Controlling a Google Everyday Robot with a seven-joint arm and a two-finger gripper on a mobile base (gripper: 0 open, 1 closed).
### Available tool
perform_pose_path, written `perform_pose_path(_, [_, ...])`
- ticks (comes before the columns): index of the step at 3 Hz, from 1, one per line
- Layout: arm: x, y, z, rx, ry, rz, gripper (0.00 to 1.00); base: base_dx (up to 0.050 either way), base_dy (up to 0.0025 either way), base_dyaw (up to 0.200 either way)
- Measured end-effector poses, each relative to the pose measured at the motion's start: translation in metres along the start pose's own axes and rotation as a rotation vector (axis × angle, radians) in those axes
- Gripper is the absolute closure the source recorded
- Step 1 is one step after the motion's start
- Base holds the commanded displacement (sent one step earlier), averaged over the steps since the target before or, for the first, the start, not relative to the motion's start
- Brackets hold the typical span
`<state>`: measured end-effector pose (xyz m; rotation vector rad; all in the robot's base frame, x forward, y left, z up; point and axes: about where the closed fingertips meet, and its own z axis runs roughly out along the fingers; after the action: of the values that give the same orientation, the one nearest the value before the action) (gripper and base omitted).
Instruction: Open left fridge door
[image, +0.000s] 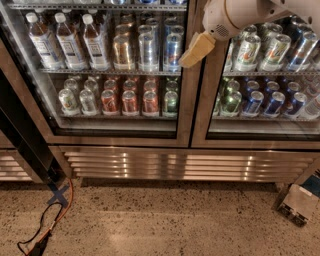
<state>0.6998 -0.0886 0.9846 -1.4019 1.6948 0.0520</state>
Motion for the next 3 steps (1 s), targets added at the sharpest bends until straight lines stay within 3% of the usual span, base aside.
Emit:
perform_pose_path(1, [0.0001,0.0000,-0.0004,-0.004,-0.005,-0.002,0.00,0.000,0.00000,0.000])
perform_pose_path(3, [0.0000,0.0000,-0.0004,-0.004,-0.005,-0.002,0.42,0.000,0.00000,0.000])
